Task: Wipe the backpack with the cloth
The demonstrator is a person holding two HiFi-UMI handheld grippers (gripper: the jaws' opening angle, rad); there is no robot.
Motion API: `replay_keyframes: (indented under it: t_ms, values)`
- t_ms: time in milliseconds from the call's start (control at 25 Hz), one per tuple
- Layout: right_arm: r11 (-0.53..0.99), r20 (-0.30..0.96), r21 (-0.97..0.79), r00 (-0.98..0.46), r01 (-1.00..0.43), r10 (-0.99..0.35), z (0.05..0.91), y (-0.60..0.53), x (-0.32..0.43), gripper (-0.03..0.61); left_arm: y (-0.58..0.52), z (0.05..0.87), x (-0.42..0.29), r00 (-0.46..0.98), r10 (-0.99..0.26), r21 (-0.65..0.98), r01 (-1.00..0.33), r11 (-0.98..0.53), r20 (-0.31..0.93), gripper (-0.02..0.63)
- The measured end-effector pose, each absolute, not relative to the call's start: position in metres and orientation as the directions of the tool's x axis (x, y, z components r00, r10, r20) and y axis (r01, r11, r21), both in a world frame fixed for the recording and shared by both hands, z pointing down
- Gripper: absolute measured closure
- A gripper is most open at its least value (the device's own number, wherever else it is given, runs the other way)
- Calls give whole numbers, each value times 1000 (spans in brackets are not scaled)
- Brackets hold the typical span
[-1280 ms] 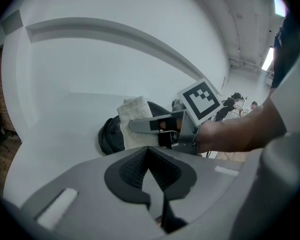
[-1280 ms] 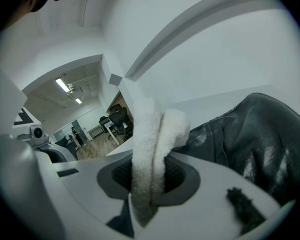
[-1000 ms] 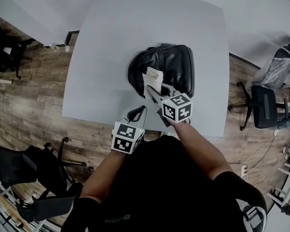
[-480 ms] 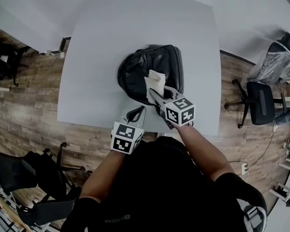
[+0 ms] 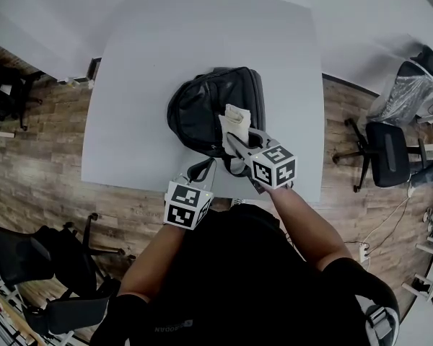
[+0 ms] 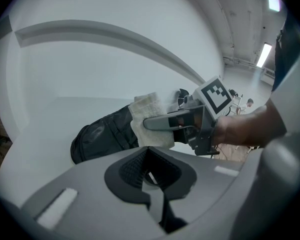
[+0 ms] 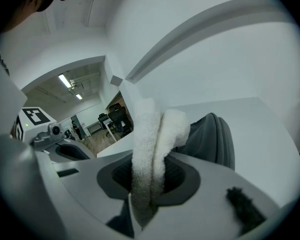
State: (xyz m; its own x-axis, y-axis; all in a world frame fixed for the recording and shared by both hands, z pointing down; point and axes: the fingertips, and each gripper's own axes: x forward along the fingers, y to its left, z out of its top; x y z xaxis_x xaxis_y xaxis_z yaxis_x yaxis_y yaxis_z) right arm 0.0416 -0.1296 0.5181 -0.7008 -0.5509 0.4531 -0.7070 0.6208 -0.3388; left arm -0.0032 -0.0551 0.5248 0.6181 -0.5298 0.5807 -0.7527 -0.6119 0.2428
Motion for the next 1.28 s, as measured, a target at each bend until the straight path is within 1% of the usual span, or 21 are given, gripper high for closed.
replay_keyframes:
  t_ms: [400, 920, 1280]
  values:
    - [640, 447, -344, -719, -687, -532, 510, -122, 64, 491, -56, 522, 13, 618, -539, 286, -767, -575, 573, 606]
    - [648, 423, -327, -720, -688, -550, 499, -122, 112, 491, -51, 517, 44, 597, -556, 249, -778, -577, 578, 606]
    - [640, 397, -326, -715, -695, -575, 493, -126, 143, 491, -44, 513, 60, 568, -585, 231, -802, -551, 579, 606]
